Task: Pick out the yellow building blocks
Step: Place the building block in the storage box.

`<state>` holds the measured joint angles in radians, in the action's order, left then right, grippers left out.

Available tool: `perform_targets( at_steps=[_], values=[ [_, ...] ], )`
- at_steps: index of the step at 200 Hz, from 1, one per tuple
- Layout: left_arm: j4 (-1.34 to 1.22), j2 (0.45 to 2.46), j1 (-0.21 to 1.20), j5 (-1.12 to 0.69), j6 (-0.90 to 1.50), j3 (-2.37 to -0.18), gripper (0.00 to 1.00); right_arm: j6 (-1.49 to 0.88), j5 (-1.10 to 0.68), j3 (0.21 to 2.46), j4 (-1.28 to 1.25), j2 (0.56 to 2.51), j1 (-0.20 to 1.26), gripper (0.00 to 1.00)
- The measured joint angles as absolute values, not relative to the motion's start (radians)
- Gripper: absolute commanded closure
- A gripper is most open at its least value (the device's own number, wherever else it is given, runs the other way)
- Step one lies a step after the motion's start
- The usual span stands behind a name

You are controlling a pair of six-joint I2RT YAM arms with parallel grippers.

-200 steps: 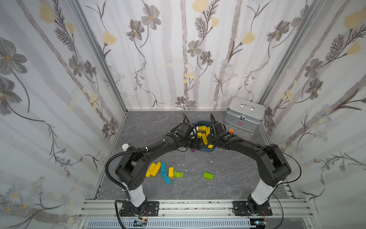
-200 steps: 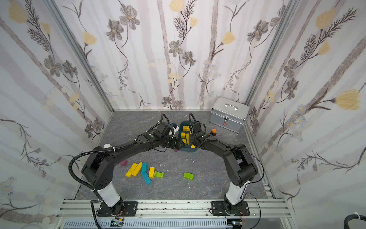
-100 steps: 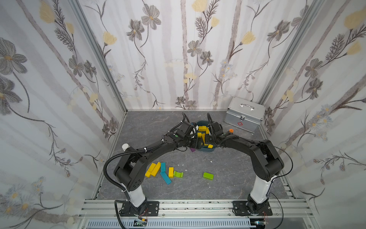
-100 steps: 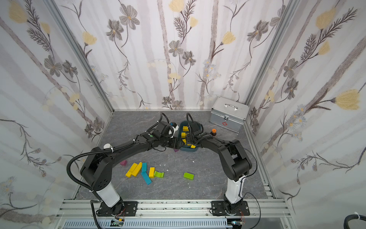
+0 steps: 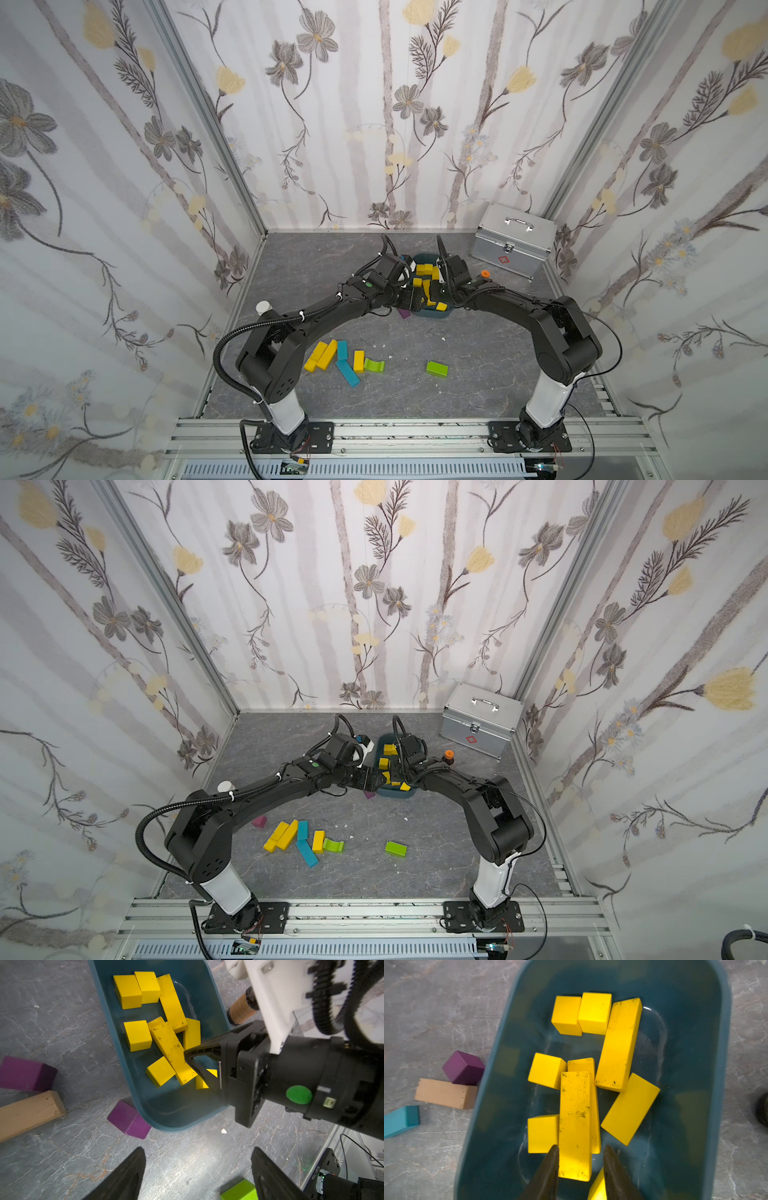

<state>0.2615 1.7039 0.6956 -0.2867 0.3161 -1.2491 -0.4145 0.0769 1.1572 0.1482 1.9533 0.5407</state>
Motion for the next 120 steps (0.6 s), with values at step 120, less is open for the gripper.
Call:
perform_targets(
  at_steps=[120],
  values=[
    [0.296,1.607,0.631,-0.115,0.263,-1.216,0.19,-0.368,0.125,1.074,0.06,1.785,0.648,0.64]
  ],
)
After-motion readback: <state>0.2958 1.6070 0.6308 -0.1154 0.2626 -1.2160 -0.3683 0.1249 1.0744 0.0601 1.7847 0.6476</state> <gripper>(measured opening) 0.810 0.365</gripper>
